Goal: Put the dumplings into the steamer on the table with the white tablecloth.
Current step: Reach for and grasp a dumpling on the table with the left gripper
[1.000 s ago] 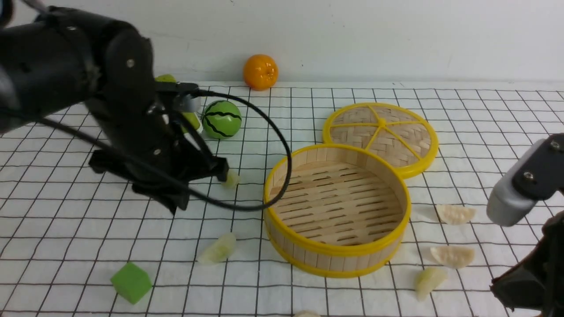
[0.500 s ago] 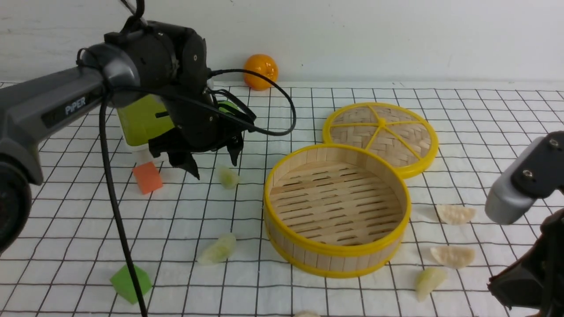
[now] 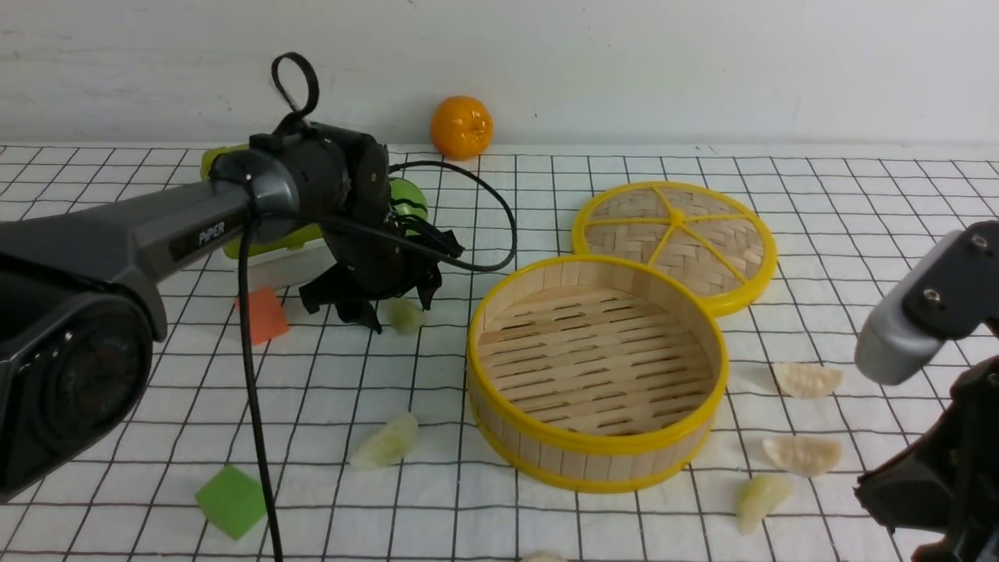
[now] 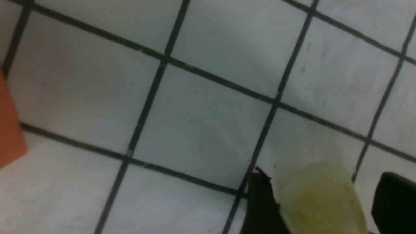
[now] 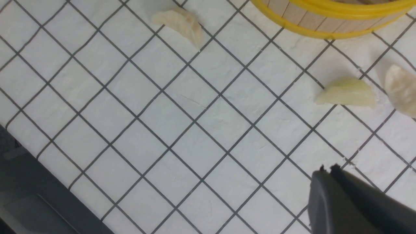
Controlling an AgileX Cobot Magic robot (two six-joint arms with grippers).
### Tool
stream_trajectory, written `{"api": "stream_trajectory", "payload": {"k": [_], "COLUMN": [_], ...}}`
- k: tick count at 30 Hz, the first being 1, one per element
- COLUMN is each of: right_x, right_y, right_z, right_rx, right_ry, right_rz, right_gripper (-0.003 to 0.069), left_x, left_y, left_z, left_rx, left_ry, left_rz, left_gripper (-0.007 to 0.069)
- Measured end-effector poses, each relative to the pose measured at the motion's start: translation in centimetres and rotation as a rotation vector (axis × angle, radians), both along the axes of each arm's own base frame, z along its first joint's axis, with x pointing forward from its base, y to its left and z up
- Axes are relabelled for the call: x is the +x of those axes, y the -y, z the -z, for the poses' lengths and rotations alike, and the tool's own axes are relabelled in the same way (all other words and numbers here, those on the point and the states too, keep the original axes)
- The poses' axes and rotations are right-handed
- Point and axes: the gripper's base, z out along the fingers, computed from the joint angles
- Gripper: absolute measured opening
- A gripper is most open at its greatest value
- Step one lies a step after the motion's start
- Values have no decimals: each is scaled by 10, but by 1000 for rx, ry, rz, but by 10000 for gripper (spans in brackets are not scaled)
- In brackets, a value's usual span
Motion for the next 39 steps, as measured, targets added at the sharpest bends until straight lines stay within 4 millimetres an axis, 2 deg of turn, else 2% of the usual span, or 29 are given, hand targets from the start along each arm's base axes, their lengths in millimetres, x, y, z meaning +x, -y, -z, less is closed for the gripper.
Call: {"api": "stream_trajectory", "payload": {"k": [1,3,8,11,12,14,17,18,19,20,21,23,24,26,29,31,32,35,39], "right_x": [0,0,1,1,1,0,0,0,0,0,-1,-9,-10,-23,-39,-45,-50,-59,-62], "right_y": [0,0,-1,-1,-2,-3,-3,-4,-4,-4,-4,-2,-1,5,16,19,23,29,32], "right_z": [0,0,1,1,1,1,1,1,1,1,0,-4,-4,-11,-19,-22,-25,-30,-31], "right_rx": [0,0,-1,4,14,21,27,33,36,38,43,57,57,57,44,40,38,39,35], "right_ry": [0,0,-5,-9,-14,-18,-21,-24,-27,-28,-30,-37,-38,-29,12,34,56,95,110], "right_rz": [0,0,0,0,0,0,0,0,0,0,0,-8,-9,-21,-29,-29,-28,-24,-22], "right_gripper": [-3,-2,-1,0,0,1,1,1,2,2,3,3,3,3,6,8,10,12,16], "left_x": [0,1,-1,-5,-8,-13,-35,-47,-55,-56,-64,-77,-78,-85,-86,-85,-82,-76,-71], "left_y": [0,0,0,1,4,10,36,51,62,64,76,105,107,133,156,161,166,171,173], "left_z": [0,1,-6,-26,-51,-80,-133,-150,-156,-156,-157,-147,-146,-126,-101,-93,-80,-59,-44], "left_rx": [1,9,46,79,96,114,137,131,122,122,106,98,98,106,99,90,87,92,87], "left_ry": [0,0,0,6,41,80,165,190,197,199,195,169,166,147,145,147,141,124,120], "left_rz": [0,6,78,147,203,265,393,449,483,489,523,609,614,674,701,696,691,679,641], "left_gripper": [398,281,279,279,279,279,279,279,279,279,279,279,279,279,279,279,279,279,279]}}
